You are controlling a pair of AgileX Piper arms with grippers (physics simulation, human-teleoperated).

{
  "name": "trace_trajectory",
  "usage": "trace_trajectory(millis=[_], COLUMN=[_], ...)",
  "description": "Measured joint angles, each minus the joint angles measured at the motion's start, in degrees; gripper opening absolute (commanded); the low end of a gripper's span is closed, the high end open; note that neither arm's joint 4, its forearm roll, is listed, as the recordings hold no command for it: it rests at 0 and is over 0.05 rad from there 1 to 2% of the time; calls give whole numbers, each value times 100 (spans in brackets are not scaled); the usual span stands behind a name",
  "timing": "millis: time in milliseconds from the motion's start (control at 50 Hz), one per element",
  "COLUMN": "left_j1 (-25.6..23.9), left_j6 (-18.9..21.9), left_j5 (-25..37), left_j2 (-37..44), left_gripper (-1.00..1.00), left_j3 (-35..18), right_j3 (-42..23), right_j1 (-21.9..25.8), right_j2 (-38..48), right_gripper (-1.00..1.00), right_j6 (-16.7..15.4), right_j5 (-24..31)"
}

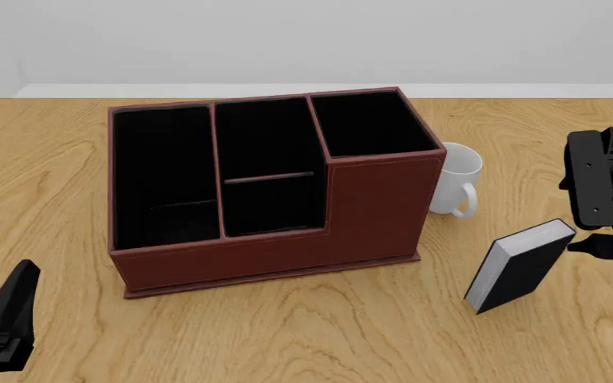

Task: Pick up the book and place it in the right compartment of the caddy.

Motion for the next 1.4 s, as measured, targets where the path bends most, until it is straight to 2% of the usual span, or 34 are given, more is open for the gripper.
trace_trajectory(millis=[380,1400], left_j1=[0,0], left_j6=[0,0], left_j5=[0,0], left_j2=[0,0], left_gripper=[100,100], left_j3=[0,0], right_j3=[-202,111], right_j1=[5,68], right_j2=[445,1049], right_gripper=[100,100], right_j6=[-63,-292], right_j5=[-64,-347])
